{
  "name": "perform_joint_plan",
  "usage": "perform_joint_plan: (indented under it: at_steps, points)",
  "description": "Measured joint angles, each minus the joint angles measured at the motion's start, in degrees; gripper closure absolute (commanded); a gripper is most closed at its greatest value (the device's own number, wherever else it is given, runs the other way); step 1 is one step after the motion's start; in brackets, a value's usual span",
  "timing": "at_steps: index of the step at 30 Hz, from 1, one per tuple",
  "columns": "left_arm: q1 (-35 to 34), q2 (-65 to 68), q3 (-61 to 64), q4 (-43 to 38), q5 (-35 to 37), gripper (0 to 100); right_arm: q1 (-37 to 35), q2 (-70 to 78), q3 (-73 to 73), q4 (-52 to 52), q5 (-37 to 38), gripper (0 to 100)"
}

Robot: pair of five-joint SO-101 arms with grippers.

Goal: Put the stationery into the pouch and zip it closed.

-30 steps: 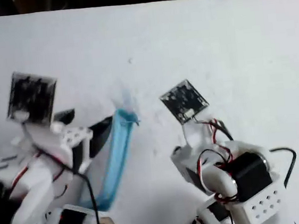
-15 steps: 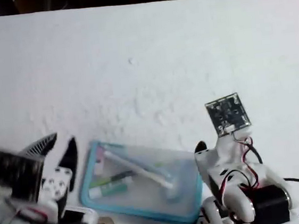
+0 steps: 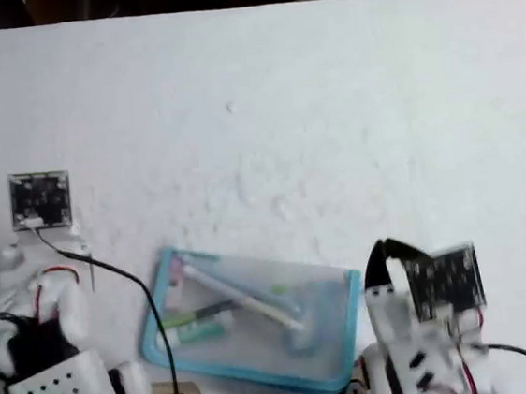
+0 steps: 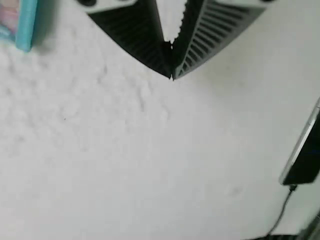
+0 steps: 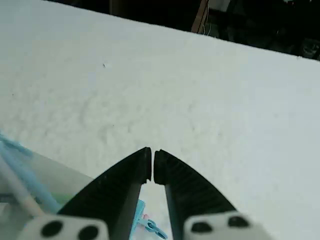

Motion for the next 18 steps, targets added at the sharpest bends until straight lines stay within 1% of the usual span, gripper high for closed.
perform_joint_plan:
  at_steps: [4, 9, 14, 18]
  points:
    - [2.37, 0.0, 10.73, -7.12, -0.62, 98, 4.04, 0.35, 4.13, -1.76, 0.35, 98.1]
    - [5.36, 0.0, 19.87, -11.96, -0.79, 98, 8.35, -1.41, 13.8, -1.76, 0.35, 98.1]
    - [5.63, 0.0, 25.76, -15.56, -0.7, 98, 8.09, -1.41, 19.87, -2.9, 0.35, 98.1]
    - [5.63, -0.09, 28.75, -19.96, -0.7, 98, 5.8, -1.41, 24.79, -4.75, 0.35, 98.1]
